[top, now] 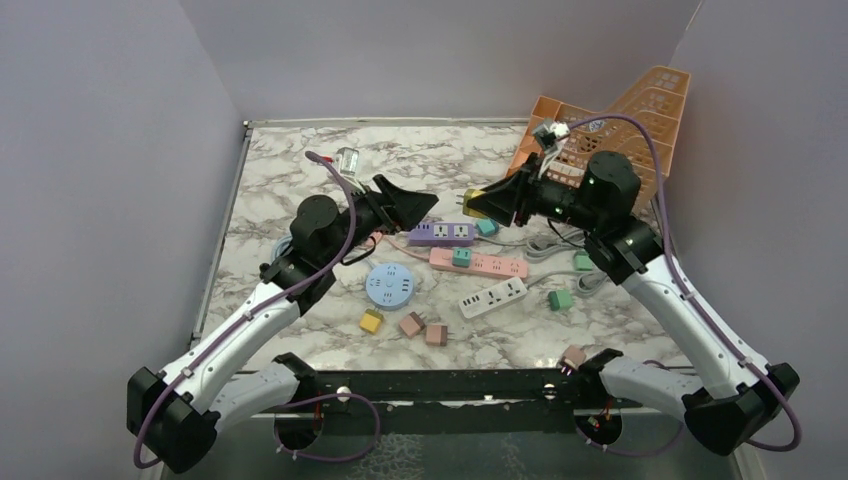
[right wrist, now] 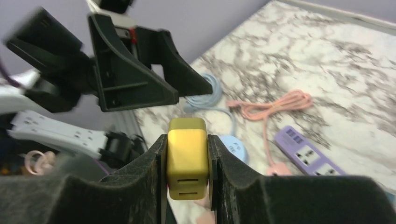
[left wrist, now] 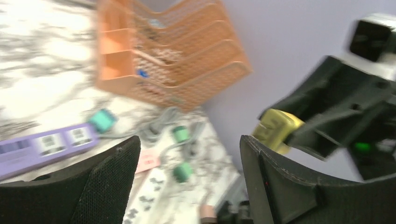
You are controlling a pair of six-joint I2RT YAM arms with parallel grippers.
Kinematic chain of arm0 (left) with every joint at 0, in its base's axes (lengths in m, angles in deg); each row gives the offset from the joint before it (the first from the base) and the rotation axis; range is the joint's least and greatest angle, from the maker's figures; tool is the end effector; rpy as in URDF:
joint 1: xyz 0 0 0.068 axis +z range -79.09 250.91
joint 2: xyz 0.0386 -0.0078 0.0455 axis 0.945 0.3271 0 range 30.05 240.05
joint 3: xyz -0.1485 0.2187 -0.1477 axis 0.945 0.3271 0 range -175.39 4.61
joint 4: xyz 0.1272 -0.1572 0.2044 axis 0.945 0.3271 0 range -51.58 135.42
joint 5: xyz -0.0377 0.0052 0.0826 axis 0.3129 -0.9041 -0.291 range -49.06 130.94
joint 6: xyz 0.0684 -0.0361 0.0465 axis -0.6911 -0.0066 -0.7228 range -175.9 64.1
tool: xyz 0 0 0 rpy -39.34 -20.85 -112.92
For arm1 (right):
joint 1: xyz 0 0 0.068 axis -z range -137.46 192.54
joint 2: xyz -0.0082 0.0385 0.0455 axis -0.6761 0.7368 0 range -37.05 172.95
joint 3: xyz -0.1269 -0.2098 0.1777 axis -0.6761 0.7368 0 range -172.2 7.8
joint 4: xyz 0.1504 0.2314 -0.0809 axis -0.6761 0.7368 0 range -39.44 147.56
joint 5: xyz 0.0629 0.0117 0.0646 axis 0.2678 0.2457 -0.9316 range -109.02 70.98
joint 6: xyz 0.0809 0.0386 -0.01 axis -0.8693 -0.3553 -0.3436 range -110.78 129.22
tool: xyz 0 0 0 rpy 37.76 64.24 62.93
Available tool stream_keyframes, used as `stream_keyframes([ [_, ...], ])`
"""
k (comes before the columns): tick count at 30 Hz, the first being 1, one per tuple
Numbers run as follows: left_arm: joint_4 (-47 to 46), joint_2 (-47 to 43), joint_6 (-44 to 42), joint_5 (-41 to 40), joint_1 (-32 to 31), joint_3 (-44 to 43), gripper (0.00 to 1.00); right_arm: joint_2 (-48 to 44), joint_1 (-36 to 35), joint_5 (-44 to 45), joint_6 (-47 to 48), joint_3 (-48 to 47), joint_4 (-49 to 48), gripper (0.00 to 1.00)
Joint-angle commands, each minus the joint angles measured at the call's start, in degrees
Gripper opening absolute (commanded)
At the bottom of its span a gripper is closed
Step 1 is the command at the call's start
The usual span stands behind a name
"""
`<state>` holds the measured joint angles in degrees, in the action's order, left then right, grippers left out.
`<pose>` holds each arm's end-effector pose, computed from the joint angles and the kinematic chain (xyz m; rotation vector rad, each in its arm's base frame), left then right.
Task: Insert the plug
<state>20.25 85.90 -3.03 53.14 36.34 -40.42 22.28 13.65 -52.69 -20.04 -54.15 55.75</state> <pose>0.2251 -0.1758 0.3848 -0.0621 1.6044 -1.3760 0.2237 0.1746 0.4332 -0.4837 1.6921 1.2325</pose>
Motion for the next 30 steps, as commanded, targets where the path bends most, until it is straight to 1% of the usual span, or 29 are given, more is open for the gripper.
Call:
stream_keyframes([
  [1, 26.08, 0.25, -13.88, -16.82, 0.41, -5.72, 0.8, 5.64, -0.21, 3.41, 26.2, -7.3, 25.99, 0.01],
  [2, 30.52, 0.73, -14.91, -19.34, 0.5, -6.51, 0.81, 7.05, -0.21, 4.42, 29.17, -8.7, 29.13, 0.01],
  [5, 36.02, 2.08, -17.55, -22.65, 0.73, -7.91, 0.81, 10.63, -0.2, 8.55, 35.73, -12.08, 35.69, 0.01],
  [9, 37.4, 2.8, -18.25, -23.28, 0.98, -7.5, 0.81, 13.12, -0.27, 12.95, 44.59, -13.12, 39.76, 0.01],
  [14, 37.16, 3.84, -18.47, -22.69, 1.33, -7.02, 0.81, 15.45, -0.4, 15.54, 54.23, -12.71, 42.7, 0.01],
  [21, 37.16, 5.63, -18.3, -21.94, 2.15, -6.84, 0.81, 23.15, -2.14, 22.42, 59.6, -15.27, 48.18, 0.01],
  [25, 37.41, 5.96, -18.31, -21.45, 2.76, -6.32, 0.81, 26.8, -2.66, 24.95, 61.31, -15.88, 49.52, 0.01],
  [30, 37.55, 5.76, -18.79, -20.4, 3.29, -5.78, 0.81, 31.41, -3.09, 25.2, 62.65, -17.58, 52.11, 0.01],
])
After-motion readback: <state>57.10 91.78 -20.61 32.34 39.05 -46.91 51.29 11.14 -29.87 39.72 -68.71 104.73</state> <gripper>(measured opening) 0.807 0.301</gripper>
